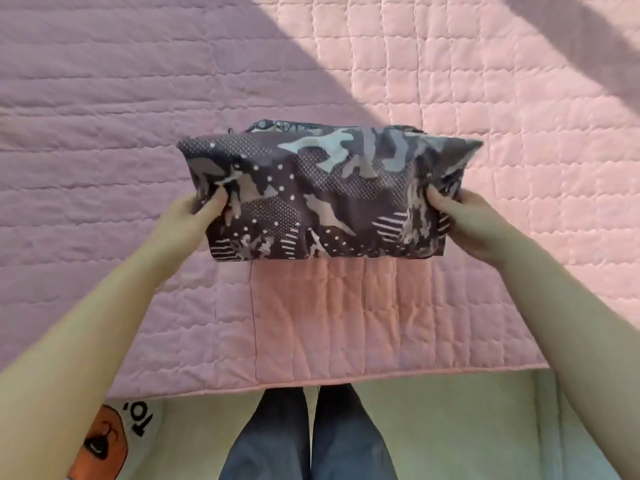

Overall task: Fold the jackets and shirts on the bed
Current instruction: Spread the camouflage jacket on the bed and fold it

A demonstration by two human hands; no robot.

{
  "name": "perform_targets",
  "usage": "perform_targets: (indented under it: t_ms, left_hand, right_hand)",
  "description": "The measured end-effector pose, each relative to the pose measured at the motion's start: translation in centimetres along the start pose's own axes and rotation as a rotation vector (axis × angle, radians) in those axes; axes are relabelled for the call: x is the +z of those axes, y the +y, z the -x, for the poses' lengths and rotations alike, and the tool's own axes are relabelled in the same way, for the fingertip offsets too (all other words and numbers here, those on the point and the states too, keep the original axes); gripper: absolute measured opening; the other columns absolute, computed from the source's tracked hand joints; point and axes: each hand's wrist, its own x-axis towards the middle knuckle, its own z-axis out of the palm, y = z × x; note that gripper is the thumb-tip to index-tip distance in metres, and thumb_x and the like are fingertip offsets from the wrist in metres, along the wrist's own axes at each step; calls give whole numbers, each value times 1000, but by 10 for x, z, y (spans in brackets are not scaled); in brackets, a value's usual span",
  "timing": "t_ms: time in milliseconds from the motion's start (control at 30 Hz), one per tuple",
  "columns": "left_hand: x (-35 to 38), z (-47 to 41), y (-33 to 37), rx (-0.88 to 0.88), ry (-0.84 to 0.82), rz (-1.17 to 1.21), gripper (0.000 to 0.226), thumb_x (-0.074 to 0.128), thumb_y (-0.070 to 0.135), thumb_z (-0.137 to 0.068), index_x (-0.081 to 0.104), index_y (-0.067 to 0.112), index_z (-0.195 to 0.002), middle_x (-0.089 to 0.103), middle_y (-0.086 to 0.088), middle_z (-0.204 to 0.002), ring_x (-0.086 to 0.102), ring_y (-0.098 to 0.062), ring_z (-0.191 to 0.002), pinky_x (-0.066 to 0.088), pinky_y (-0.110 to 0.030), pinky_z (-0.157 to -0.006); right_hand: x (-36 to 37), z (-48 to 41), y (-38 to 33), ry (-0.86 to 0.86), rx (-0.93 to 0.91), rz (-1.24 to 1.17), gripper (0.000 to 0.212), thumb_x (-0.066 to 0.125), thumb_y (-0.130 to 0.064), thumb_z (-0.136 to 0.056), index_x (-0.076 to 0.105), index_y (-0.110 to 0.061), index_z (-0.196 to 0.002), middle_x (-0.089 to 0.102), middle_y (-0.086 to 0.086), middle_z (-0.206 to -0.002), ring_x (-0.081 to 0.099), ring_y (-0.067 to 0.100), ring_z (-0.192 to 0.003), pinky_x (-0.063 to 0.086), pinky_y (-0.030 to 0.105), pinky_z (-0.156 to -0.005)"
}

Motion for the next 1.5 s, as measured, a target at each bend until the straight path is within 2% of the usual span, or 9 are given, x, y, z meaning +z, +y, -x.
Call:
perform_targets:
  t_ms: [100, 200, 467, 567, 667, 800, 900, 1300, 1500]
  left_hand:
    - [30, -38, -1, -14, 180, 200, 39, 52, 52, -93, 63, 18, -107, 72, 7, -104, 65, -6, -94, 50, -23, -84]
    - [60, -47, 0, -42, 228, 121, 56, 56, 48, -92, 43, 14, -134, 56, 3, -125, 53, -15, -112, 39, -25, -91]
    - [65, -46, 2, 207, 459, -40, 31, 44, 35, -101, 46, 7, -115, 55, 9, -89, 51, -10, -81, 30, -22, -64]
    - [67, -57, -6, 48, 471, -113, 34, 45, 40, -100, 46, 9, -115, 57, -1, -103, 55, -28, -100, 33, -29, -75]
    - [70, -54, 8, 92, 658, -299, 44, 49, 40, -96, 40, 19, -133, 48, -3, -131, 41, -28, -128, 25, -41, -105]
    - [99, -42, 32, 688, 326, -745, 55, 38, 52, -98, 31, 35, -149, 26, 4, -157, 17, -19, -147, 9, -51, -117]
    - [118, -60, 11, 767, 63, -1104, 62, 24, 65, -96, 18, 40, -152, 12, 2, -162, 6, -24, -150, 1, -60, -116]
    - [98, -129, -22, 327, 234, -972, 66, 16, 74, -90, -5, 51, -148, -19, 9, -160, -19, -27, -147, -5, -66, -112]
    - [79, -108, -10, 43, 527, -366, 79, 54, 62, -86, 13, 43, -150, 24, -9, -152, 30, -35, -133, 27, -50, -107]
  right_hand:
    - [25, -38, 6, 287, -44, 2, 49, 69, -37, -86, 60, -8, -124, 73, 2, -104, 70, 13, -92, 57, 30, -84]
    - [43, -56, 23, 448, -65, 196, 59, 68, -42, -86, 51, -11, -134, 63, 4, -125, 61, 16, -112, 48, 35, -100]
    - [49, -64, 19, 686, -398, 420, 28, 50, -29, -99, 55, -6, -113, 57, -2, -102, 50, 5, -89, 42, 19, -81]
    - [46, -83, 23, 660, -207, 484, 38, 48, -36, -99, 54, -7, -123, 56, 5, -117, 53, 21, -111, 38, 27, -89]
    - [52, -78, 15, 784, -334, 675, 49, 39, -44, -99, 41, -14, -138, 46, 7, -138, 42, 24, -129, 32, 31, -102]
    - [89, -63, 22, 472, -738, 1337, 57, 33, -51, -99, 28, -29, -151, 17, 5, -160, 14, 25, -148, 10, 47, -120]
    - [97, -85, 42, 294, -612, 1552, 53, 26, -54, -100, 18, -42, -151, 5, 1, -163, 1, 24, -150, 2, 50, -120]
    - [52, -138, 52, 578, -154, 1378, 73, 20, -76, -87, -10, -49, -148, -4, 5, -162, 9, 37, -146, 14, 53, -117]
    - [56, -116, 39, 729, 66, 813, 102, 56, -76, -75, 16, -22, -152, 30, 6, -154, 26, 25, -142, 28, 45, -112]
